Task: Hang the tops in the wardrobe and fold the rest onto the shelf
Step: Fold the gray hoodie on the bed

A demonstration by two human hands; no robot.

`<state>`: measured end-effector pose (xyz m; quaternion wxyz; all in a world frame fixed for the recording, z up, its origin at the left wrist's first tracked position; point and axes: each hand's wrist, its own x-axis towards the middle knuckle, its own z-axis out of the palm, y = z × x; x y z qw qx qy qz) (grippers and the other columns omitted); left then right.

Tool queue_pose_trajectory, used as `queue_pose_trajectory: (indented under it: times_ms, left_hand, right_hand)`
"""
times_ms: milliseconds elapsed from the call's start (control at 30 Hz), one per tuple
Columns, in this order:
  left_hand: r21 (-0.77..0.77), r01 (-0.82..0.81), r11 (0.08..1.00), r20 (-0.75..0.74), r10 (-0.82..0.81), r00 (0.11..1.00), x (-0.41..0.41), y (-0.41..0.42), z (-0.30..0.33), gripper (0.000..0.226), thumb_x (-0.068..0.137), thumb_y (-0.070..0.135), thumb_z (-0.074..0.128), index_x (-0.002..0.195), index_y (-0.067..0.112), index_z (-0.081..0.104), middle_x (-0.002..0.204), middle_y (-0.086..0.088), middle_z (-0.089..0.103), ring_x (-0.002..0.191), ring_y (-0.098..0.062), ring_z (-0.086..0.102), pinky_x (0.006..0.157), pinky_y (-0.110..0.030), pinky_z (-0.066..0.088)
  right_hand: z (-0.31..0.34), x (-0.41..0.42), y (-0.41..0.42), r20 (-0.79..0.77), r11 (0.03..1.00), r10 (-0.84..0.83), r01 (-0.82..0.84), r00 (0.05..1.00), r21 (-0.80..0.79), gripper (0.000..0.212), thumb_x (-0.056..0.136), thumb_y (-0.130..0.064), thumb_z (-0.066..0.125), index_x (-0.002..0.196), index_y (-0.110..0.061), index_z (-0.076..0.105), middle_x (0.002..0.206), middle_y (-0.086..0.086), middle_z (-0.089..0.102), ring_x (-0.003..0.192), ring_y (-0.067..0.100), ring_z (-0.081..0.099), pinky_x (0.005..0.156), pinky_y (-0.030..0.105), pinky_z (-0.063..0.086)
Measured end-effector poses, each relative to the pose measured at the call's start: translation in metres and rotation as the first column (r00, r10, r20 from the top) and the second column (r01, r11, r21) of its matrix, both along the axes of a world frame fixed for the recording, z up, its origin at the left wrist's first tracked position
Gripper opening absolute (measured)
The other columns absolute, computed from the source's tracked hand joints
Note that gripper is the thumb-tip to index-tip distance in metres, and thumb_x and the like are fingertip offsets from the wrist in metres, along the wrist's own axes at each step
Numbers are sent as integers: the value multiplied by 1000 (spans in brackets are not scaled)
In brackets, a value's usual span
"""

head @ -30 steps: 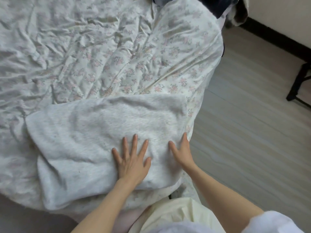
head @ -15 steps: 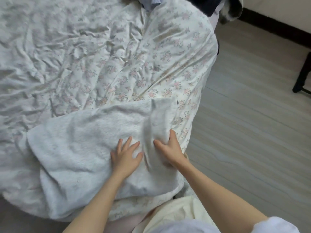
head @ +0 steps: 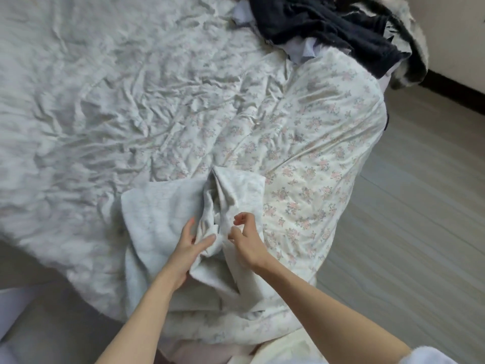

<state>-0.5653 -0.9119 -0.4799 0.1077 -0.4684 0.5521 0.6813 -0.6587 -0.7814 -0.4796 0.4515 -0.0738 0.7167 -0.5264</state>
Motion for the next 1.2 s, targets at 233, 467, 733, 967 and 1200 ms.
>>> queue_pose_trajectory:
  times_ms: [233, 467, 733, 967, 1200]
  left_hand:
    - [-83, 132, 988, -32, -135, 990, 5, 15, -12, 80, 81, -12, 43, 147, 29, 26, 147, 11, 35, 129, -1, 40, 82, -15, 48]
    - [120, -120, 986, -91, 131, 987, 32, -12, -4, 65, 83, -12, 34, 135, 25, 47, 138, 6, 51, 126, -13, 48, 105, -33, 40]
    - [84, -574, 815, -119, 580, 806, 111, -82, 7, 44, 92, -6, 40, 126, 18, 56, 102, -7, 72, 87, -19, 68, 70, -27, 54]
    - [65, -364, 929, 29, 363, 931, 137, -71, 2, 44, 72, 65, 66, 100, 32, 62, 90, 13, 70, 83, -12, 63, 71, -27, 44]
    - [-345, -350, 871, -42, 359, 933, 120, -56, -8, 13, 90, 1, 51, 91, 13, 53, 89, -5, 61, 84, -18, 57, 73, -29, 44]
  right_hand:
    - [-18, 8, 24, -262, 809, 448, -263, 855, 526, 13, 88, -21, 50, 95, -11, 46, 99, 7, 48, 91, 27, 48, 73, 33, 40]
    - [30, -11, -23, -263, 927, 205, -101, 943, 360, 26, 86, -14, 43, 62, -11, 36, 59, 4, 44, 57, 20, 41, 50, 27, 31]
    - [55, 59, -141, 3, 910, 410, -410, 912, 56, 29, 95, -13, 39, 77, 1, 56, 78, 12, 61, 84, 33, 61, 69, 31, 44]
    - [31, 82, -143, 148, 806, 566, -582, 811, 110, 44, 100, -16, 39, 143, -8, 33, 142, 12, 44, 129, 21, 43, 104, 25, 35]
    - [20, 69, -122, -415, 866, 499, -442, 761, 233, 42, 95, -6, 38, 135, -12, 47, 131, 4, 56, 126, 18, 47, 106, 30, 34]
